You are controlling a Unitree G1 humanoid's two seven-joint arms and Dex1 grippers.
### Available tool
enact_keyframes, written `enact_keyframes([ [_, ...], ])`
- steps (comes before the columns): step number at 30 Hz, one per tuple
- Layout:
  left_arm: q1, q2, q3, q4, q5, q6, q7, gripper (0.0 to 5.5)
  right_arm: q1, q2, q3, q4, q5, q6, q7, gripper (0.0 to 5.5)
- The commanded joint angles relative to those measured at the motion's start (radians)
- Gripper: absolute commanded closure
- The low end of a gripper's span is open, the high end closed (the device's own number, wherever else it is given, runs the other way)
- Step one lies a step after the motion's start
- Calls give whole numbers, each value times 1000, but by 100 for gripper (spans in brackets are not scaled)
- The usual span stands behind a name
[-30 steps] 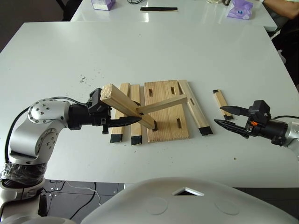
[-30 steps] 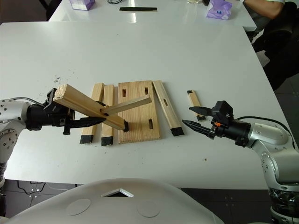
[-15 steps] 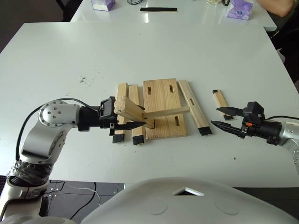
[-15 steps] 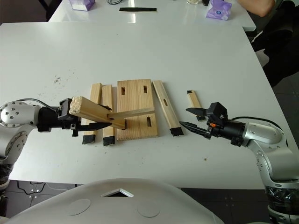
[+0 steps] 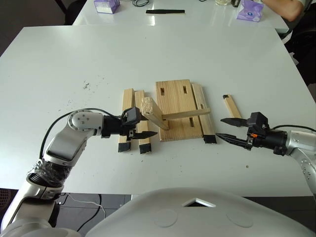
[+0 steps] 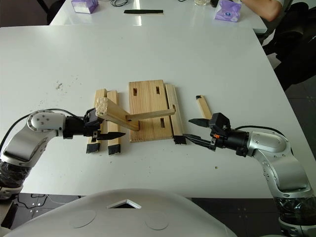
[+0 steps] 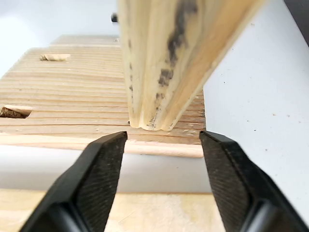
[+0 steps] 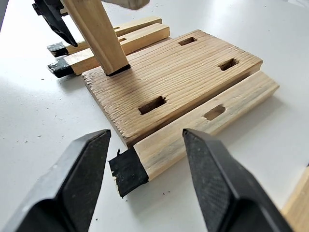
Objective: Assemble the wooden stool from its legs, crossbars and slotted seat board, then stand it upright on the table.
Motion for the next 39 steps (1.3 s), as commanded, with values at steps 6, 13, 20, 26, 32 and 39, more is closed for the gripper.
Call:
enact_keyframes([
  [6,95,89,202,-62,-6,111,78,199,99,15,-50,-31,1,-27,-37,275],
  [13,251,19,309,-262,-15,458,354,199,224,59,-92,-99,-2,-36,-104,275],
  [20,274,-112,273,-348,-26,669,539,199,227,68,-71,-111,-22,-25,-145,275],
  [26,317,-85,248,-261,54,626,593,199,238,85,-49,-117,-41,-37,-171,275],
  [32,328,-41,228,-133,124,498,576,199,235,88,-32,-118,-54,-42,-184,275],
  [39,298,-84,254,-45,59,451,521,279,203,81,-15,-96,-79,-46,-192,275],
])
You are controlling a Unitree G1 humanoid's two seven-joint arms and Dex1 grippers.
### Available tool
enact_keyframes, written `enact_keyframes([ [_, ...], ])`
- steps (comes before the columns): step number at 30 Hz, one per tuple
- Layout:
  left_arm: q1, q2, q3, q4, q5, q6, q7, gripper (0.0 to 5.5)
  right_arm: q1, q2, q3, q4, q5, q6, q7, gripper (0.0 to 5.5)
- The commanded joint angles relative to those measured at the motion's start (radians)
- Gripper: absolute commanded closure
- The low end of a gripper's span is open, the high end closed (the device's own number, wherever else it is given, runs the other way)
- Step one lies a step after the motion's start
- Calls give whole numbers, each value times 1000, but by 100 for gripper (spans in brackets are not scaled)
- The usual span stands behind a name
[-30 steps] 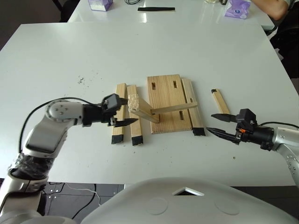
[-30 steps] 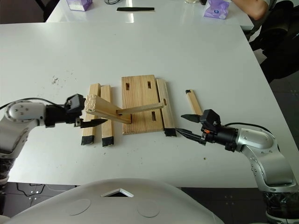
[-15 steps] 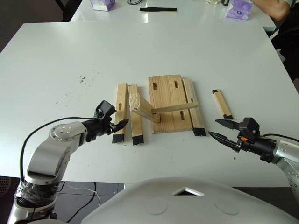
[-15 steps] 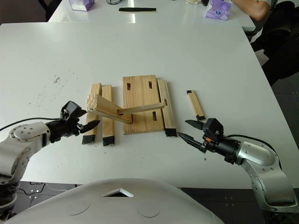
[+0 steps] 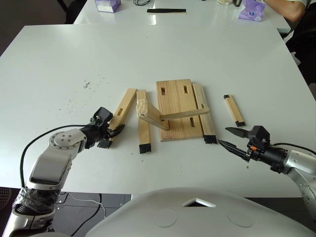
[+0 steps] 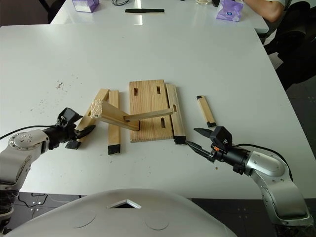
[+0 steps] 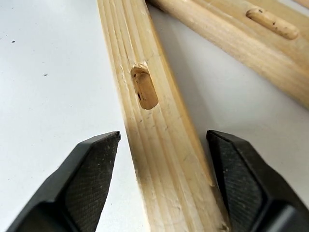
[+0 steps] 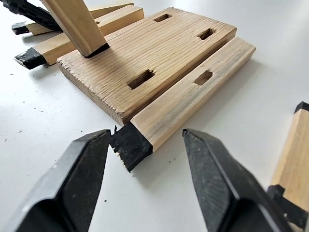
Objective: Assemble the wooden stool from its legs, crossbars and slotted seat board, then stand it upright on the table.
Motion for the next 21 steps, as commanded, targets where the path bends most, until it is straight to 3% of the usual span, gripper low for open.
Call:
enact_keyframes([
  [1,-3,-47,17,71,-45,76,-4,288,-35,-5,6,16,-13,-3,-9,275],
  [5,-64,-91,71,97,-125,139,3,343,-50,-18,-25,28,2,3,-1,275],
  [10,-268,-180,215,172,-216,136,68,346,-90,-43,-86,94,-19,-8,-9,275],
  [13,-451,-185,301,212,-262,42,70,346,-152,-48,-173,127,40,9,-8,275],
  [15,-560,-188,343,175,-378,93,40,346,-242,-50,-234,167,71,47,-57,275],
  [18,-685,-235,402,49,-680,215,56,346,-403,-47,-320,166,253,148,-95,275],
  [21,-754,-196,398,-74,-942,277,37,346,-573,-43,-375,65,570,242,-137,275],
])
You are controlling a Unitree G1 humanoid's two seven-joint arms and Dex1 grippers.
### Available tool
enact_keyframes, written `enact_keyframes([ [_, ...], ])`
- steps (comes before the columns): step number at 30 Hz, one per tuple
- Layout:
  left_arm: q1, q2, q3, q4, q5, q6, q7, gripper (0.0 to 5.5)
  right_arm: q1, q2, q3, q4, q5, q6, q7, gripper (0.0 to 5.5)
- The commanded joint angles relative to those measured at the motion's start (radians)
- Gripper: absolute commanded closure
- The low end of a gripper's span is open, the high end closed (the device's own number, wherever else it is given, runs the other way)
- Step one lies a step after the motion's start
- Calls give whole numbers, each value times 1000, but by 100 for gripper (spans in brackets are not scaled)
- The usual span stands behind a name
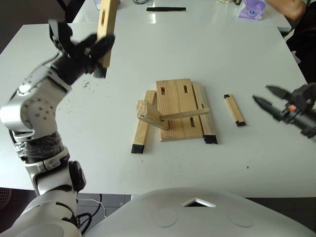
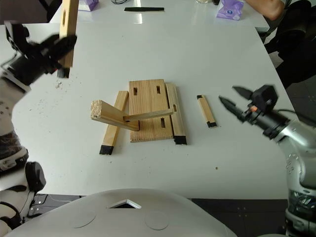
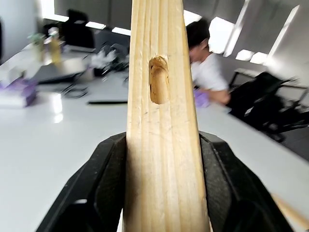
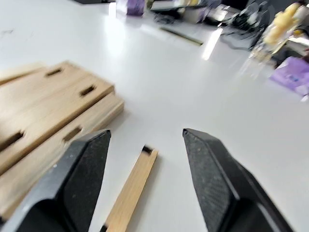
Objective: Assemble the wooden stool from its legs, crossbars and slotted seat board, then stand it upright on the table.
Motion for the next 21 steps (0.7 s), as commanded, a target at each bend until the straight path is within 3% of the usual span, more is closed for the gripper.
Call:
enact_keyframes([
  [1,-101,51,5,-184,-364,99,-36,346,-251,-5,-70,-146,448,138,-70,275],
  [5,-125,106,-44,-279,-541,107,-107,346,-410,-28,9,-195,667,190,-87,275],
  [8,-139,139,-91,-289,-585,103,-139,346,-483,-71,61,-182,756,256,-30,227],
  [14,-108,175,-162,-303,-507,57,-204,346,-545,-138,140,-166,755,328,118,211],
  [21,-43,176,-214,-299,-378,-20,-280,346,-632,-80,229,-181,741,323,65,211],
])
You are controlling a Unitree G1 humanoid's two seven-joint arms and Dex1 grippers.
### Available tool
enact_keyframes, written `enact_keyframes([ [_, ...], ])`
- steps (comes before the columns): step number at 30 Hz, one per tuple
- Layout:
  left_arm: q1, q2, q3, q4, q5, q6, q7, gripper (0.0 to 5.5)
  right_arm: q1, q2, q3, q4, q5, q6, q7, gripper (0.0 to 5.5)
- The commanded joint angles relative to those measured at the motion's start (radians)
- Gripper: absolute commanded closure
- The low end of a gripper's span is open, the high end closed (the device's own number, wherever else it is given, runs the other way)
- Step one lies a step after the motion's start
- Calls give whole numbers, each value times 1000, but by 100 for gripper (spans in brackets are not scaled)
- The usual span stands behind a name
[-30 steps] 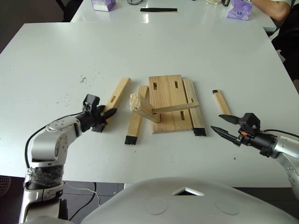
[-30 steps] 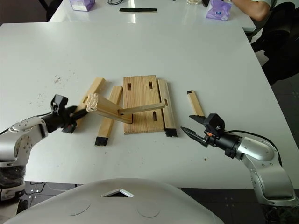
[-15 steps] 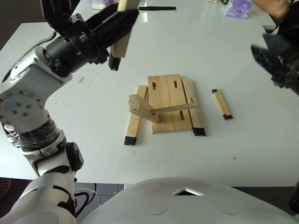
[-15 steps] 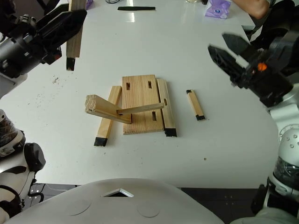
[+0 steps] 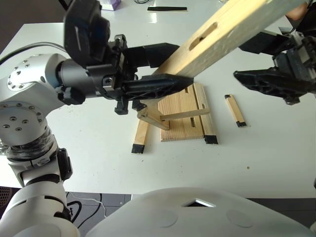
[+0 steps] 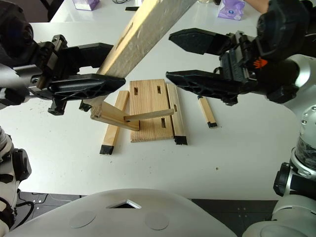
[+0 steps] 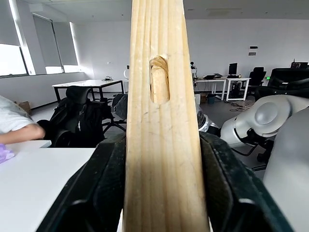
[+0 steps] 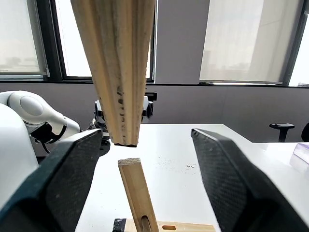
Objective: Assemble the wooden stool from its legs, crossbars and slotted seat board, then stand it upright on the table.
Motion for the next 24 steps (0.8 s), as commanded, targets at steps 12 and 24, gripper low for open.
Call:
enact_keyframes([
  [12,72,17,-85,22,147,-98,-77,346,-117,101,114,-45,-50,2,-84,211],
  [24,113,52,-152,30,259,-164,-159,346,-102,101,92,-43,-71,-4,-37,343],
])
